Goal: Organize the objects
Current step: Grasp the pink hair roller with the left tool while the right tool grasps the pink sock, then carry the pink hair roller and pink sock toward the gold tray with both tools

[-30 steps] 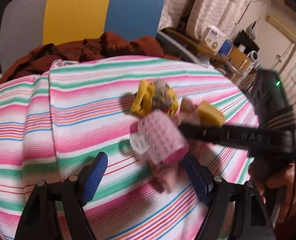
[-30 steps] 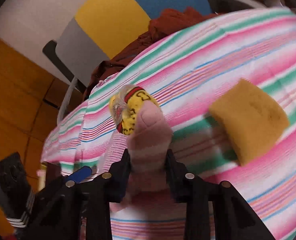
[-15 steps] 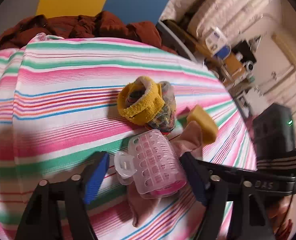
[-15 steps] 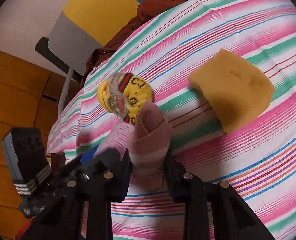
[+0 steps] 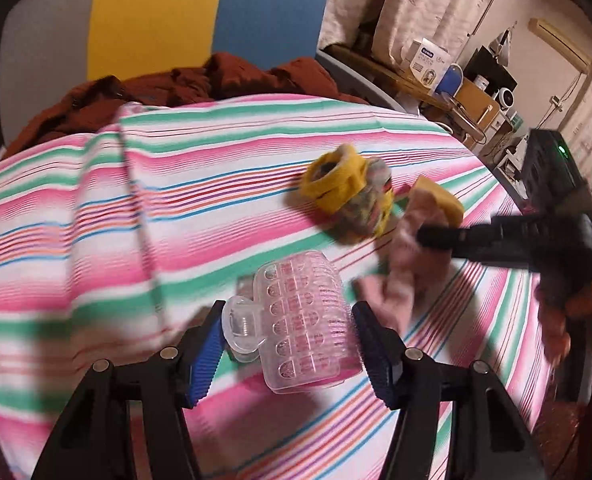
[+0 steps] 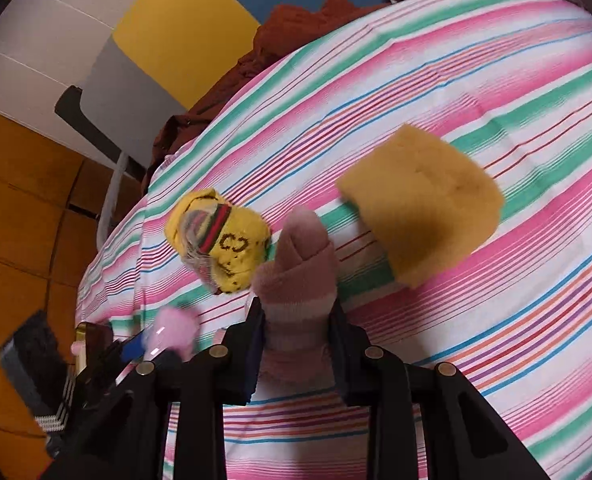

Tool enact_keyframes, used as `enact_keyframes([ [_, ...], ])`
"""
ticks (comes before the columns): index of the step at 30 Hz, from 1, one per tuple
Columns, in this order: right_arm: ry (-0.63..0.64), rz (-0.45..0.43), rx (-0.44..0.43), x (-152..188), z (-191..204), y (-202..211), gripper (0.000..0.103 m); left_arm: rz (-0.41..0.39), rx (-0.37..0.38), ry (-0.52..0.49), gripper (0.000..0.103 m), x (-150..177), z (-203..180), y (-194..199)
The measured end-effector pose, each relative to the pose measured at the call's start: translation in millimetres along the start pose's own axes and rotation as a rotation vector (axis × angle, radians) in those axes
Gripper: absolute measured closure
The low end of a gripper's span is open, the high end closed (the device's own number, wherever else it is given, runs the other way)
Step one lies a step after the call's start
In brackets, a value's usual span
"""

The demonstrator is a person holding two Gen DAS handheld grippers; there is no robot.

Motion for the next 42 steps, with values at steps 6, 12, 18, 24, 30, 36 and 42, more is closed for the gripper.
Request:
enact_keyframes([
  [6,0.007,-0.017,-0.008,-3,2,1,0.074,-0.059,-0.004,0.013,0.04,24,15,19],
  [12,0.04,-0.026,0.023,-2,2,0,0.074,-0.128,-0.013,-0.043,0.04,51,18,36],
  [18,0.067,-0.037,0.089,1,7,2,0.074,-0.125,0.006,-0.017,0.04,68,26,54],
  [24,0.041,-0.031,0.082,25,26,16,0.074,-0.102,0.02,0.009,0.04,88,31,76],
  [30,0.07,-0.06,0.071,50,61,37,0.074,-0.159,0.062,0.004,0.04,101,34,117],
  [36,0.181,-0.087,0.102,67,118,43,0.074,-0.226,0.079,0.025,0.04,111,52,164],
  [42,0.281,-0.107,0.029,75,199,39,0.074,-0.324,0.049,0.056,0.04,114,89,217],
])
Point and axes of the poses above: each gripper's, at about its wrist camera, not at the fingertips, and y roughly against the way its jaws point, z to its left, x to its underside, the point moved 9 cm from there along -y, roughly the way its jaws point, and after that the axes turned 10 degrees about y, right-handed, at the moved point
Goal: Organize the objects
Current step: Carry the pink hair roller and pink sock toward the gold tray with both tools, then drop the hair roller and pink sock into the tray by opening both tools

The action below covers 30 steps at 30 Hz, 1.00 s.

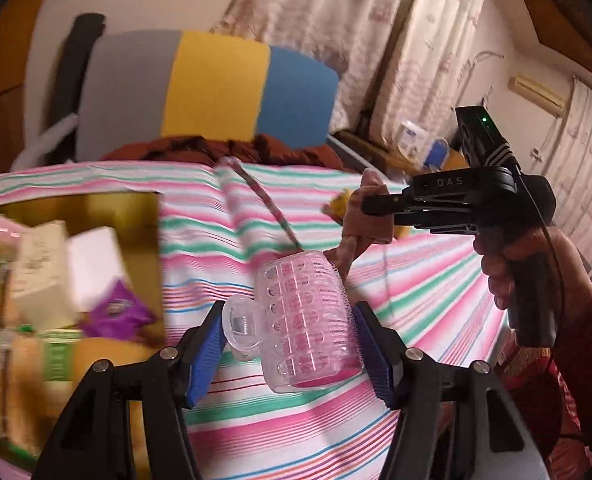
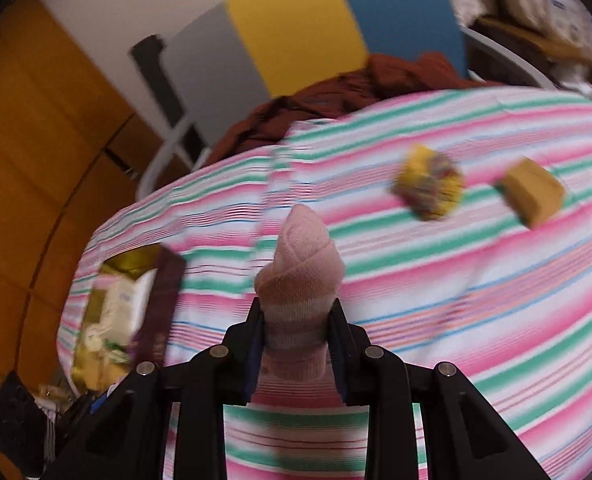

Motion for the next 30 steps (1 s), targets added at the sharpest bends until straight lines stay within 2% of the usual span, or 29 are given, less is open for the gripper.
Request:
enact_keyframes([
  [4,0.069,-0.03,-0.077,-14,61,-3,0.074,-0.061,-0.041,0.049,0.04,-12,35,32],
  [8,0.149,-0.049,-0.117,-27,118,-16,0.074,-0.11,-0.109,0.117,0.04,-23,81,56],
  [12,0.189,-0.045,-0.151,-33,158,-32,0.074,-0.138,-0.166,0.219,0.04,-33,132,71],
  [16,0.257,-0.024,-0.12,-33,189,-53,0.074,-0.155,-0.206,0.284,0.04,-32,169,87],
  [20,0.307,0.0,-0.071,-27,204,-72,0.072,-0.129,-0.206,0.31,0.04,-18,182,91],
  [23,0.316,0.024,-0.051,-23,207,-86,0.065,-0.097,-0.178,0.308,0.04,-7,177,89],
  [25,0.3,0.042,-0.05,-17,207,-91,0.037,-0.05,-0.161,0.278,0.039,1,168,83],
  [28,0.279,0.012,-0.064,-13,209,-82,0.032,0.002,-0.152,0.235,0.038,10,157,75],
  [30,0.297,-0.002,-0.062,-11,210,-75,0.031,-0.008,-0.209,0.229,0.031,11,160,75],
])
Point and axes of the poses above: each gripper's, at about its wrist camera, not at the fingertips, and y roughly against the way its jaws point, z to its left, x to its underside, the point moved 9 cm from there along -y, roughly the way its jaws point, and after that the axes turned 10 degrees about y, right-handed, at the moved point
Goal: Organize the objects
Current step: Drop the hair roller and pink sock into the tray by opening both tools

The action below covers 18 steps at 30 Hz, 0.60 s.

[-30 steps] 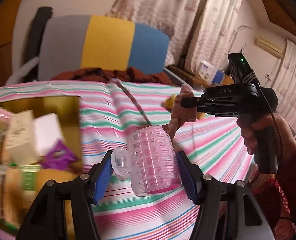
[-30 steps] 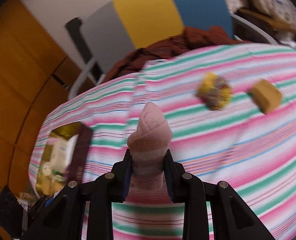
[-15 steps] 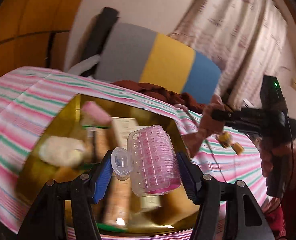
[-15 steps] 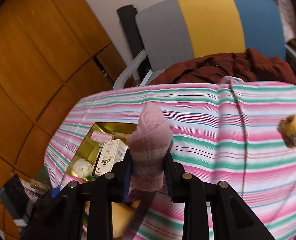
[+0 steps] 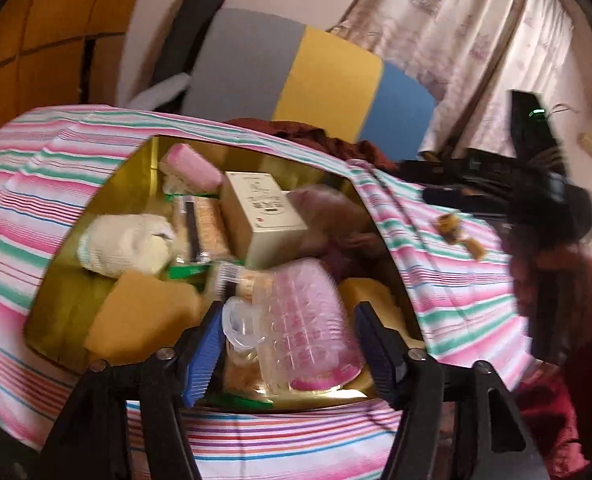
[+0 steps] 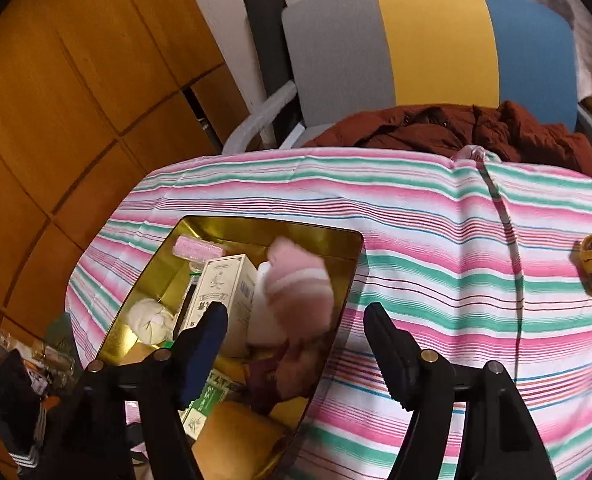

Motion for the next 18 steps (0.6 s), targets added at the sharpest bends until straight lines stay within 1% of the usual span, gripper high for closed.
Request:
enact_keyframes([
  [1,0.01,-0.007,0.009,1,1,3,0.03,-0.017,-0.028,0.009,0.025,-1,3,1],
  [2,0.018,-0.015,0.015,2,1,8,0.028,-0.03,-0.034,0.024,0.025,-3,5,3],
  [3,0.019,-0.022,0.017,3,0,12,0.026,-0.038,-0.032,0.039,0.025,-4,7,6],
  [5,0.014,-0.037,0.018,5,-3,20,0.025,-0.058,-0.027,0.066,0.019,-8,9,12],
  [7,0.003,-0.043,0.012,8,-7,25,0.025,-0.094,-0.043,0.07,0.019,-12,10,21],
  [9,-0.011,-0.049,0.014,11,-13,30,0.025,-0.114,-0.055,0.07,0.019,-15,10,26],
  [13,-0.03,-0.046,0.023,19,-25,34,0.025,-0.113,-0.054,0.073,0.019,-18,6,25],
  [18,-0.066,-0.033,0.028,30,-41,37,0.025,-0.112,-0.043,0.045,0.019,-15,-11,23],
])
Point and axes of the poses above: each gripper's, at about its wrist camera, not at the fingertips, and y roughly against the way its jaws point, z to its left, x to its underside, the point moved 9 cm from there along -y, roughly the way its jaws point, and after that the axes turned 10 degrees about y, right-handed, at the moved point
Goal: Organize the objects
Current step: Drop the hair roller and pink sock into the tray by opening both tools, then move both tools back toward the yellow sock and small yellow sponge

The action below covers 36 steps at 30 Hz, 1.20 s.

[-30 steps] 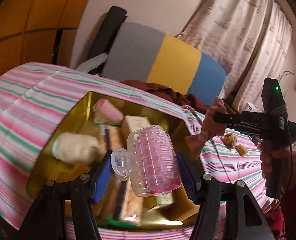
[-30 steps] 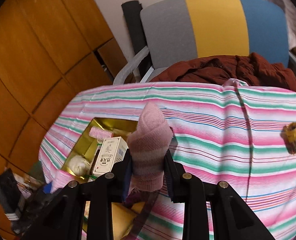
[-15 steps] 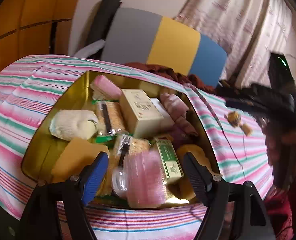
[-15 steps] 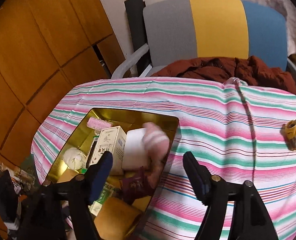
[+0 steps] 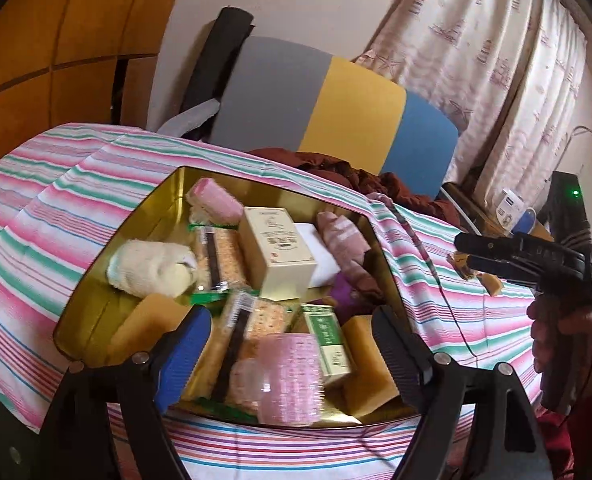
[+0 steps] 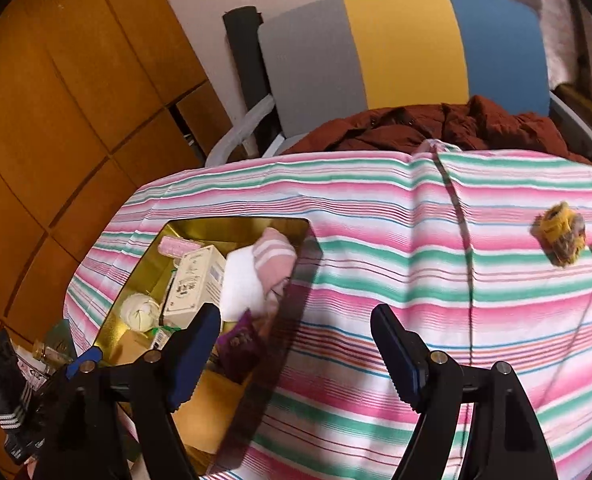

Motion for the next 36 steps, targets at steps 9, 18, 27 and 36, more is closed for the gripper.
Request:
enact_keyframes([
  [9,-0.045,0.033,0.029,24,-32,4,0.023,0.026,0.036,-0.071,0.019,16,-37,-4],
  [18,-0.118,0.089,0.082,47,-80,7,0.023,0.078,0.076,-0.169,0.019,35,-79,-15],
  [27,-0.183,0.099,0.157,63,-136,23,0.02,0.145,0.151,-0.252,0.019,48,-131,-35],
  [36,-0.231,0.096,0.263,72,-186,43,0.02,0.208,0.187,-0.336,0.019,67,-176,-57],
])
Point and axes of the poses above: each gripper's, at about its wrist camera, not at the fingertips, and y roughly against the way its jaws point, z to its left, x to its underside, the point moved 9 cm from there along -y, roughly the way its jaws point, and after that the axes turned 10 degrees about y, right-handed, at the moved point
